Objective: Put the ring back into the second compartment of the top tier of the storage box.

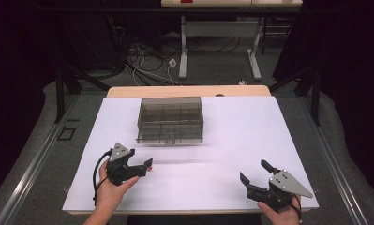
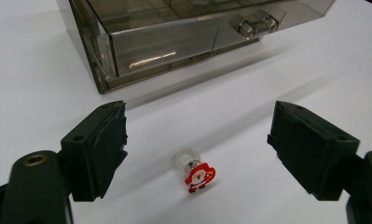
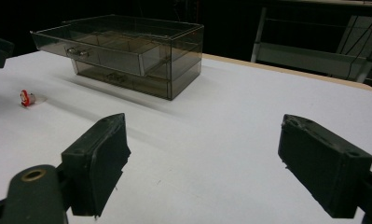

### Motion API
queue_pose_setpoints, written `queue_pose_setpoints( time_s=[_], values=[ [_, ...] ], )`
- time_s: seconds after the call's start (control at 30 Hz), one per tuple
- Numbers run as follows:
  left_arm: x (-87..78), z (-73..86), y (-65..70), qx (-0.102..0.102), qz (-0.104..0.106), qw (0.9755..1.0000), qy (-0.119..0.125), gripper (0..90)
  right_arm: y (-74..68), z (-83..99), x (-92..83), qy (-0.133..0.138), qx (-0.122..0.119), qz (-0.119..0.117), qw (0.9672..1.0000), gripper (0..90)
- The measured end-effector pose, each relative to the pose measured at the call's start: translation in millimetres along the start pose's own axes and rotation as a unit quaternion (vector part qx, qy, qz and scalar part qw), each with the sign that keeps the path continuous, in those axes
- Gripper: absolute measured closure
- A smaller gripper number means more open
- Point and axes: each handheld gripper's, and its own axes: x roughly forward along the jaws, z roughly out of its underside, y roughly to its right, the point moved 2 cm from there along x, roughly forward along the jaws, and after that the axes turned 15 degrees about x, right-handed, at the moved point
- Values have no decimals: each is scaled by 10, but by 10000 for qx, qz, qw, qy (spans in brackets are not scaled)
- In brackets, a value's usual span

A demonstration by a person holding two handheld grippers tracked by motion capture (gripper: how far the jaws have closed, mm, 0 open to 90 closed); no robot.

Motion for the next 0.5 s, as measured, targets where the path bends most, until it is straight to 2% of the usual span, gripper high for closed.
queue_pose_setpoints(
  time_s=[0.07, 0.17, 0.5],
  values=[
    [9, 9, 13, -57, 41, 10000, -54, 242, 0, 0, 1, -6, 3, -3, 10000, 150],
    [27, 19, 23, 12, 16, 9999, -159, 247, 0, 0, 0, -9, -1, -9, 10000, 151],
    [90, 49, 44, -115, 93, 9990, -415, 271, 4, 1, 1, -20, -3, -6, 10000, 151]
  ],
)
